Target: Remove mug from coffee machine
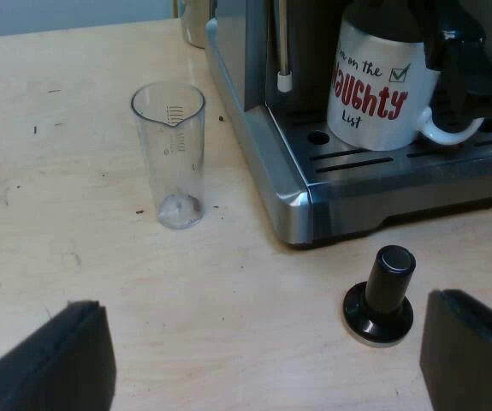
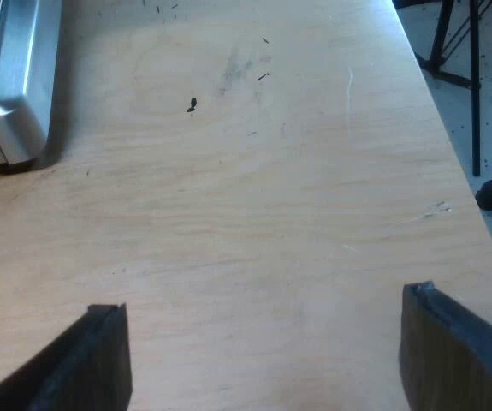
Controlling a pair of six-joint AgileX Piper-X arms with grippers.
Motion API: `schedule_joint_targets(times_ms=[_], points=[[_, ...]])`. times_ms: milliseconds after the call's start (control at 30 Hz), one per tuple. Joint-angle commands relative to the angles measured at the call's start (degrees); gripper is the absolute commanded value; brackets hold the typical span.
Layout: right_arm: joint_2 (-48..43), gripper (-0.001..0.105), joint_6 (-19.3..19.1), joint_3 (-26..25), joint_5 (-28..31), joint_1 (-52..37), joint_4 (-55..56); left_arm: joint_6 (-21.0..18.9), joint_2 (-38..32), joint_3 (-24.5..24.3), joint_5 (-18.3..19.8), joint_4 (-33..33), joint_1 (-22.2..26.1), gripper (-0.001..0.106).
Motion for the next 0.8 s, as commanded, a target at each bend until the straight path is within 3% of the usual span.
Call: schedule_joint_targets(times_ms=[33,200,367,567,800], points=[[-2.67,0.066,-0.38,-0.28,0.00,0.12,0.17,0.02,-2.21,-0.12,0.28,-0.68,-0.23,0.087],[-2.67,0.066,-0.38,-0.28,-0.36,0.12,0.35,0.02,-2.21,-0.12,1.51,-0.68,-0.23,0.087],[-2.10,0.066,-0.38,-1.26,-5.33,0.12,0.34,0.02,-2.21,-0.64,1.58,-0.18,-0.23,0.087],[2.94,0.066,-0.38,-6.33,-6.71,0.12,0.33,0.02,1.44,-4.43,1.58,-0.18,-0.23,0.087],[9.88,0.066,-0.38,-11.61,-12.65,0.12,-2.82,-0.35,7.75,-7.27,4.25,-1.85,-2.56,0.087]])
